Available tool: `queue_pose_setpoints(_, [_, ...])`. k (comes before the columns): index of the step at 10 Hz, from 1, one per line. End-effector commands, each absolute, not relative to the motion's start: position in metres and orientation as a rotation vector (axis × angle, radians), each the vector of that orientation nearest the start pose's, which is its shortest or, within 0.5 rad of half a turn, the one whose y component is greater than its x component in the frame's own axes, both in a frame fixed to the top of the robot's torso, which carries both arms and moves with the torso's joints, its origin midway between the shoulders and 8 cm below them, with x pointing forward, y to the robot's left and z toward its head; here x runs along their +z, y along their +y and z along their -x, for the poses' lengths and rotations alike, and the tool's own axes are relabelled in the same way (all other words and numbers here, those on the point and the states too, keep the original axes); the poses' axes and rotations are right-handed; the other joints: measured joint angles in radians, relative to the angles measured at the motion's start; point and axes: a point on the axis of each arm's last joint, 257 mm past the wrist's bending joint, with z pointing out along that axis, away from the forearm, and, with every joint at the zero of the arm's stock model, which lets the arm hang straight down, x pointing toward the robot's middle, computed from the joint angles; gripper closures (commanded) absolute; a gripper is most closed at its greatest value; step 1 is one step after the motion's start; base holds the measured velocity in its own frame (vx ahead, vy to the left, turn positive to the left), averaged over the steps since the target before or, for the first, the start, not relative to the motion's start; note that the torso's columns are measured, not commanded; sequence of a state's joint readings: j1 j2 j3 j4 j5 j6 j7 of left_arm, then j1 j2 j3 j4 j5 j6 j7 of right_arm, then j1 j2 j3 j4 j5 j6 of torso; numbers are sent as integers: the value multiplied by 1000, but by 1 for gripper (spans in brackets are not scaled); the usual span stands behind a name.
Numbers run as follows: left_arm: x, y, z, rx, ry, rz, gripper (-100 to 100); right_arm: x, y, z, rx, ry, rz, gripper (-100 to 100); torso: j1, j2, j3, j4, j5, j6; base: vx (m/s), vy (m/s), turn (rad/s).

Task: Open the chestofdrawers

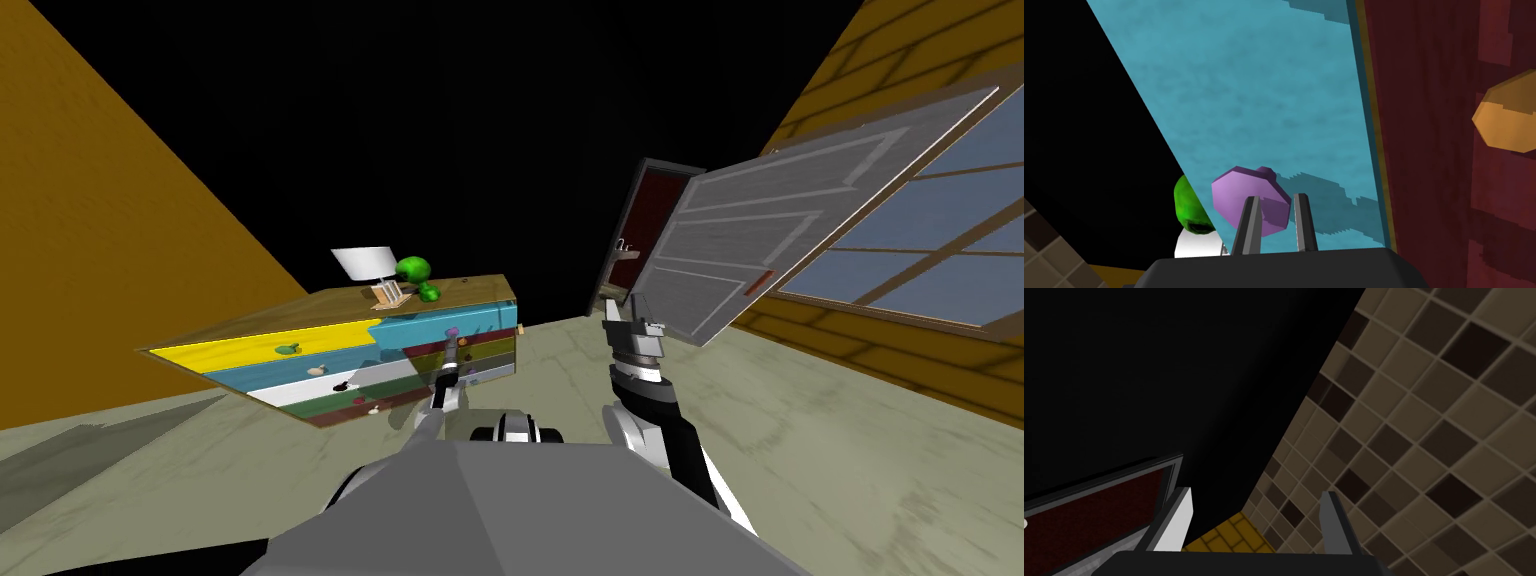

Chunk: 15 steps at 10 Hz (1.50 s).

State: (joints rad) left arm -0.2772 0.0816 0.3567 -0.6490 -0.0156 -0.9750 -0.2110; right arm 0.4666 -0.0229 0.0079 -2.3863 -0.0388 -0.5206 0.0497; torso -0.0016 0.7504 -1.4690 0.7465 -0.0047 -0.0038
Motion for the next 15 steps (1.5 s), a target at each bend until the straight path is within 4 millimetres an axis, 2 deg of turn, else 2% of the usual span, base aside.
queue_pose_setpoints(1, [-266, 376, -526, -906, 854, 962, 100, 84, -269, -317, 1336, 508, -523, 0, -2, -3, -1, 0, -1, 0, -154, -15, -189])
queue_pose_setpoints(2, [-256, 372, -535, -921, 843, 951, 100, 84, -269, -317, 1336, 508, -523, 0, -3, -3, -2, -1, 0, 2, -151, -3, -98])
queue_pose_setpoints(6, [-256, 372, -535, -921, 843, 951, 100, 84, -269, -317, 1335, 508, -523, 0, -5, -4, -3, 2, -3, 2, -4, 4, 5])
queue_pose_setpoints(7, [-269, 370, -531, -915, 864, 977, 100, 84, -269, -317, 1335, 508, -523, 0, -5, -3, -2, 2, -3, 3, 13, 5, 0])
queue_pose_setpoints(8, [-265, 368, -533, -920, 858, 969, 100, 84, -269, -317, 1335, 508, -523, 0, -5, -3, -1, -1, -1, 3, -90, -41, 22])
queue_pose_setpoints(12, [-249, 364, -540, -936, 836, 939, 100, 84, -269, -317, 1336, 508, -523, 0, -5, -1, -1, 3, -3, 2, -204, -49, 16])
queue_pose_setpoints(13, [-265, 363, -535, -926, 864, 973, 100, 84, -269, -317, 1336, 508, -523, 0, -7, 0, 0, 4, -4, 1, -92, -39, 7])
queue_pose_setpoints(15, [-260, 360, -536, -932, 858, 961, 100, 84, -269, -317, 1336, 508, -523, 0, -4, -4, -3, 0, -2, 3, -152, -27, 14])
